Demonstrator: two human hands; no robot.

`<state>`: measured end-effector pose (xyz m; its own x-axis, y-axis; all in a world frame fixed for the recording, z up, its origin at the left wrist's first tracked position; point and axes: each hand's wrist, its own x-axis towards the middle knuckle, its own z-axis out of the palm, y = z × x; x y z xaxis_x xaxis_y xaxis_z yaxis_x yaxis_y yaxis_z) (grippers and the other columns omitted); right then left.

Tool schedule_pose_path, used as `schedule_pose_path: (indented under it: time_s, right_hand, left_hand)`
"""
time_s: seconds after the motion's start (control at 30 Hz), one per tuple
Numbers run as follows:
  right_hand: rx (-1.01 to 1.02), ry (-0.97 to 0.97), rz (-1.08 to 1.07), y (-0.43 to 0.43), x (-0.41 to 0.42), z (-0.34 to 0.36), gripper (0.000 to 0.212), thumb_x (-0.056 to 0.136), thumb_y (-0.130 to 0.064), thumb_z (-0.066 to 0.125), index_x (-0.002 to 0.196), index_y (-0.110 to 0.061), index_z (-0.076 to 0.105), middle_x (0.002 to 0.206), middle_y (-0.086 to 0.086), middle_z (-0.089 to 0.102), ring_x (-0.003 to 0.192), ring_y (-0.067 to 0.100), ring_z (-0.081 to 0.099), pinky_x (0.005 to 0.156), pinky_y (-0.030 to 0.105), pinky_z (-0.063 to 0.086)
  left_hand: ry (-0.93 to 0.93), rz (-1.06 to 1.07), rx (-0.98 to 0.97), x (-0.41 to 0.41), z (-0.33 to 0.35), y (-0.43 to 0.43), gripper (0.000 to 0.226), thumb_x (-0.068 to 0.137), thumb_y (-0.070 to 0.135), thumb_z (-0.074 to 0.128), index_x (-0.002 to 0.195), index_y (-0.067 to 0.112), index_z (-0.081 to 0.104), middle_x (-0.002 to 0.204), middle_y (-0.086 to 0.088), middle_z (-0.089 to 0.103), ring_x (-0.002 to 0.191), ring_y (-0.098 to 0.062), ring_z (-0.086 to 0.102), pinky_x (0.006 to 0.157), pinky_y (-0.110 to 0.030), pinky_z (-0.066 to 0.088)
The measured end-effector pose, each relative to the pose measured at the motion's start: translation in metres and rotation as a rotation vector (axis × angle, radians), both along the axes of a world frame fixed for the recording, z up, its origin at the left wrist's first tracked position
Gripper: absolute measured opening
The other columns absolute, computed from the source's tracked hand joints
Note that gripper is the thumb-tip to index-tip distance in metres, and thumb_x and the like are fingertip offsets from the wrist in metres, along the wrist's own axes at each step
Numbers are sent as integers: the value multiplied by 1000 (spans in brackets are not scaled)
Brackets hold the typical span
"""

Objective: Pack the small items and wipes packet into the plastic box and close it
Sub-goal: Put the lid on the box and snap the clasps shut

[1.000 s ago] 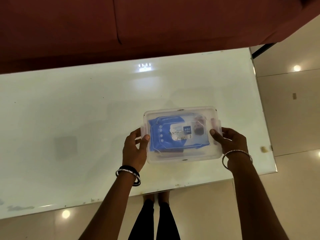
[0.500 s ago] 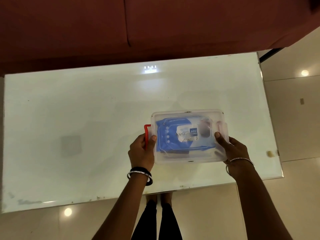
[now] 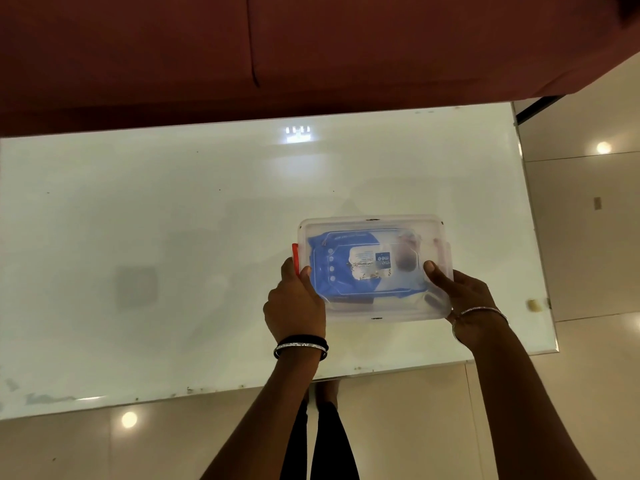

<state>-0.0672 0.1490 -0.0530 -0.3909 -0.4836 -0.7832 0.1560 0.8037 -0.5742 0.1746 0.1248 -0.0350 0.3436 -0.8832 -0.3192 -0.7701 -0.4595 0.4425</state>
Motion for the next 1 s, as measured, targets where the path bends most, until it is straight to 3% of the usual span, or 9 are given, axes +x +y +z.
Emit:
schedule_pose_path:
  time_s: [0.1, 0.17, 0.27, 0.4, 0.57, 0.67, 0.8, 0.87, 1.0]
  right_hand:
    - [-8, 24, -11, -3, 1, 1, 66, 36, -64, 83, 87, -23, 73, 96, 4, 74, 95, 34, 67, 96, 51, 54]
    - [-16, 76, -35, -4, 2, 0, 64, 52, -53, 86, 102, -17, 70, 104, 8, 72, 99, 35, 67, 93, 47, 55]
    - [-81, 224, -39, -4, 7, -4, 41, 73, -31, 85, 104, -9, 69, 98, 14, 72, 88, 31, 66, 89, 47, 56]
    - [-115, 422, -14, -2, 20, -1, 32, 78, -34, 81, 101, -16, 71, 90, 6, 72, 89, 32, 69, 87, 41, 56]
    - [-128, 686, 51, -2, 36, 4, 43, 86, -35, 72, 127, -21, 68, 114, 6, 76, 101, 29, 71, 85, 21, 43]
    - [-152, 772, 61, -2, 43, 6, 45, 89, -36, 69, 132, -25, 64, 116, 6, 75, 99, 31, 72, 81, 19, 41]
    - [-150, 796, 53, -1, 49, 6, 47, 92, -37, 66, 136, -24, 60, 119, 8, 74, 103, 32, 70, 86, 28, 49]
    - [-154, 755, 33, -2, 48, 6, 47, 91, -36, 67, 135, -25, 61, 120, 7, 73, 106, 30, 69, 86, 24, 46]
    - [-163, 708, 20, 1, 47, 7, 43, 88, -32, 71, 130, -23, 66, 115, 8, 75, 103, 28, 71, 84, 19, 40]
  left_hand:
    - [-71, -36, 33, -4, 2, 2, 45, 100, 37, 34, 134, 13, 49, 85, -9, 73, 74, -27, 71, 67, -31, 54]
    - [-112, -80, 41, -4, 3, 4, 48, 100, 38, 31, 140, 13, 44, 84, -8, 72, 74, -26, 70, 65, -31, 53]
    - [-110, -112, 33, -3, 2, 4, 49, 100, 37, 31, 142, 12, 41, 80, -10, 71, 71, -28, 69, 65, -33, 53]
    - [-76, -101, -2, -1, 1, 5, 48, 100, 34, 36, 141, 10, 44, 71, -13, 68, 62, -30, 65, 62, -34, 52]
    - [-59, -80, -27, -1, -1, 5, 47, 99, 31, 40, 140, 8, 46, 65, -13, 65, 51, -22, 51, 58, -31, 48]
    - [-43, -65, -37, -1, -3, 4, 47, 98, 32, 41, 139, 9, 47, 61, -11, 62, 50, -18, 45, 56, -27, 42]
    - [58, -39, -76, 4, -3, 3, 44, 96, 30, 48, 134, 8, 54, 61, -13, 66, 47, -18, 45, 53, -25, 39]
    - [158, -17, -107, 13, -3, 1, 40, 94, 29, 54, 130, 11, 59, 61, -12, 67, 47, -21, 49, 52, -26, 38]
    - [359, 31, -126, 37, -5, -4, 39, 89, 33, 62, 123, 15, 64, 79, -7, 76, 63, -22, 67, 63, -33, 55]
